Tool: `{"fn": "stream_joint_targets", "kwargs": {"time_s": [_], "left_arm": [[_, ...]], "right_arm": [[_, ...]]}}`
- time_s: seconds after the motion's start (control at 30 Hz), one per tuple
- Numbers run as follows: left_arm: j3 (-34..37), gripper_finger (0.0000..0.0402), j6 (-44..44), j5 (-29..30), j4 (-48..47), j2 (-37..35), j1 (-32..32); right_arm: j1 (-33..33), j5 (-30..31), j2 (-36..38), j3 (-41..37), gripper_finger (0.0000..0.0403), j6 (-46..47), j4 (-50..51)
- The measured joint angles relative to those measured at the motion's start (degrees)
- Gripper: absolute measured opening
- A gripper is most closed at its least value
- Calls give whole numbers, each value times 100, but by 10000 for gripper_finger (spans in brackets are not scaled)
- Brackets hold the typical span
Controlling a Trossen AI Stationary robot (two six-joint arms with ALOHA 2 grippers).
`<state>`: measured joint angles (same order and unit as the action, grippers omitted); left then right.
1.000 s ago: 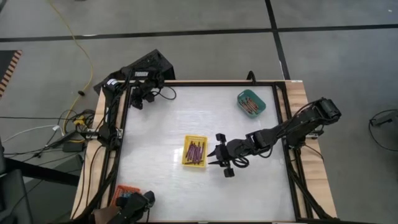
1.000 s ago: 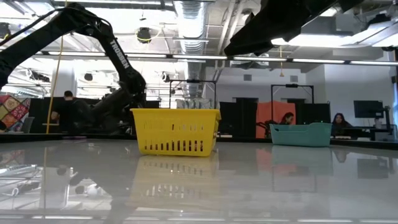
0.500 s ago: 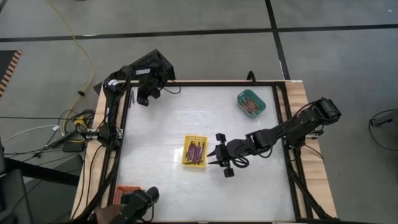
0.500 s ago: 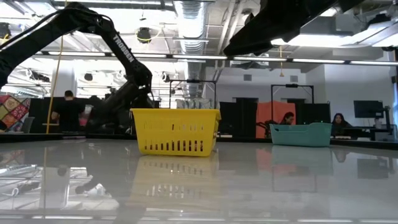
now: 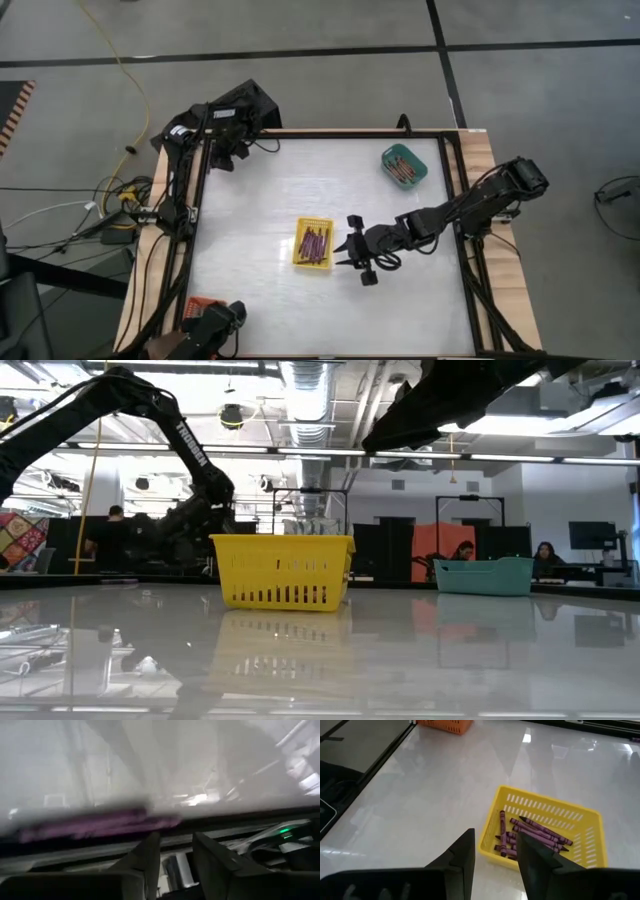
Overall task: Sort crayons
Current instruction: Put the violet crayon into the yellow basket
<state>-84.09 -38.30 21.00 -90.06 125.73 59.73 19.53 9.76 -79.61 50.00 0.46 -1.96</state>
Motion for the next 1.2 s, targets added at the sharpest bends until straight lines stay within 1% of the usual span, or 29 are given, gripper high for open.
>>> {"fn": "stream_joint_targets", "kwargs": {"time_s": [0.07,0.17,0.33,0.43,0.67,0.77,0.87,0.93,1.07,1.13,1.2], "left_arm": [[11,97,37,-80,6,0,-38],[6,88,323,-67,-2,41,34],[-47,76,732,-217,2,386,132],[-123,75,799,-329,-6,514,132],[-312,74,871,-488,-9,516,249],[-478,71,1146,-760,0,516,359],[-637,60,1297,-977,8,516,432],[-736,49,1145,-990,9,516,400],[-800,33,468,-809,7,516,137],[-798,32,92,-950,6,516,-28],[-800,31,-43,-1076,6,516,-165]], "right_arm": [[-28,0,0,0,138,-32,-5],[-78,0,0,0,138,-32,-24],[-47,0,0,0,138,80,-27],[15,63,0,0,138,134,-26],[31,85,0,0,138,144,-45],[33,85,0,0,138,119,-105],[35,85,0,0,138,117,-118],[35,85,0,0,138,109,-117],[35,85,0,0,138,-3,-135],[35,85,0,0,138,-35,-140],[35,84,0,0,138,-58,-129]]}}
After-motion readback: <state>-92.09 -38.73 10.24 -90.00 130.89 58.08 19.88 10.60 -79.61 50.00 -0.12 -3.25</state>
